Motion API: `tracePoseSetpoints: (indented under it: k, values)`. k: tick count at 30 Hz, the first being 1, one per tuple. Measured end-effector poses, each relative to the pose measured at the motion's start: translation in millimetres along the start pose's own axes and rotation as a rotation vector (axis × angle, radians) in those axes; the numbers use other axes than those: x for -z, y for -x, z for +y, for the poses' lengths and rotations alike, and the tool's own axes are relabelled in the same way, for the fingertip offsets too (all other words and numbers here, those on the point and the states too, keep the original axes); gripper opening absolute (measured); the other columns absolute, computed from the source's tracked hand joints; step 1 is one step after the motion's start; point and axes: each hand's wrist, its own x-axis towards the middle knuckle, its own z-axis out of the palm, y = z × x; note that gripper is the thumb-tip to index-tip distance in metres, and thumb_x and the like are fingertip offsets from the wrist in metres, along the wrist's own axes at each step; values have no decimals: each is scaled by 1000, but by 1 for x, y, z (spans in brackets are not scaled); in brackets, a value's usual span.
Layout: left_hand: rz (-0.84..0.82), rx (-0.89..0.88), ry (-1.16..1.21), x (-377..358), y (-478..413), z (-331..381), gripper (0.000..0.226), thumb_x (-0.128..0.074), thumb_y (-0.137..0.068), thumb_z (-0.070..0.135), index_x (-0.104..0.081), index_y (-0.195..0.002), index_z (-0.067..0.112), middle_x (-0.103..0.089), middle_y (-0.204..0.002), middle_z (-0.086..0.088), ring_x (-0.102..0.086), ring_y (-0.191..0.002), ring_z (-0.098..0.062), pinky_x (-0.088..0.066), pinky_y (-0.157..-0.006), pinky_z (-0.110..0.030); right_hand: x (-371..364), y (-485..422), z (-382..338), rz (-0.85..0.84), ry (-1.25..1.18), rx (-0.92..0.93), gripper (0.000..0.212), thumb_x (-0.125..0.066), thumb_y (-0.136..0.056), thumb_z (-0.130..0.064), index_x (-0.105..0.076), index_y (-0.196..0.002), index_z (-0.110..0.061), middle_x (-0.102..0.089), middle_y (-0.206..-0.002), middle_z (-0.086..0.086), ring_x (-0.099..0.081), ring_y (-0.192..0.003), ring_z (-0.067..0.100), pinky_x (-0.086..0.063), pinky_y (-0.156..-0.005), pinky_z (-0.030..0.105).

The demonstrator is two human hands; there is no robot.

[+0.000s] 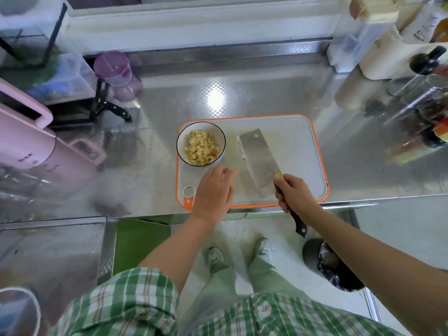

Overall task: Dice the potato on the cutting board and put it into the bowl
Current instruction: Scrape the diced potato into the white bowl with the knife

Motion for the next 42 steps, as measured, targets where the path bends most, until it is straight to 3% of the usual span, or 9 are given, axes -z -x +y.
tracePoseSetpoints:
  k: [3, 6, 9, 13, 24, 30, 33, 38, 42]
  values:
    - [3, -45, -54, 12, -9, -4, 47, -39, -91, 25, -48, -137, 22, -47, -126, -15, -45, -112, -31, -40, -96, -41, -3, 3, -25, -37, -6, 2, 30, -46, -100, -22, -44, -74, -9, -43, -56, 6, -37, -37, 17, -28, -37, 21]
    - [-38, -64, -64, 23, -17, -12, 48, -35, -97, 40, -41, -144, 32, -35, -142, -15, -35, -128, -35, -30, -107, -44, -8, 5, -47, -125, -1, -29, 32, -46, -101, -23, -42, -72, -11, -41, -54, 4, -34, -37, 16, -26, -37, 19]
    - [-73, 23, -71, 33, -21, -26, 50, -22, -97, 51, -40, -142, 40, -26, -151, -10, -22, -135, -33, -19, -110, -44, -12, 7, -59, -182, 42, -29, 33, -46, -101, -23, -41, -70, -11, -39, -54, 3, -32, -37, 16, -23, -38, 20]
    - [-101, 125, -144, 38, -23, -44, 58, -4, -94, 59, -35, -142, 48, -19, -155, -6, -22, -136, -33, -18, -110, -45, -18, 11, -63, -206, 84, -25, 30, -46, -101, -22, -42, -74, -9, -39, -55, 4, -31, -38, 16, -23, -38, 20]
    - [-196, 167, -109, 31, -38, -51, 69, 9, -85, 62, -18, -147, 49, -3, -160, -1, -2, -144, -30, -6, -116, -47, -13, 10, -61, -179, 65, -93, 29, -45, -101, -23, -41, -75, -10, -39, -53, 1, -30, -38, 15, -23, -37, 20]
    - [-76, 306, -104, 37, -50, -49, 80, 6, -85, 58, -47, -137, 27, -16, -157, -4, -8, -143, -28, -8, -115, -43, -7, 12, -58, -171, 77, -89, 28, -45, -101, -23, -43, -76, -9, -39, -52, 1, -31, -38, 15, -24, -37, 20]
    - [-99, 290, -111, 38, -51, -50, 79, 4, -85, 57, -45, -138, 25, -14, -158, -3, -7, -143, -27, -8, -115, -43, -9, 9, -58, -137, 67, -89, 31, -46, -100, -23, -42, -73, -10, -40, -54, 2, -31, -38, 16, -24, -38, 21]
    - [-136, 271, -104, 32, -45, -56, 49, -22, -100, 42, -65, -115, 23, -16, -159, -2, -9, -145, -28, -9, -117, -45, -10, 3, -56, -88, 56, -105, 30, -46, -100, -22, -42, -72, -12, -41, -56, 4, -33, -38, 15, -24, -40, 21]
    - [-84, 208, -149, 30, -37, -58, 38, -33, -97, 38, -63, -118, 26, -23, -157, -6, -16, -143, -31, -16, -113, -46, -9, 4, -51, -84, 57, -111, 29, -46, -100, -23, -42, -74, -11, -41, -56, 4, -34, -38, 14, -26, -38, 21]
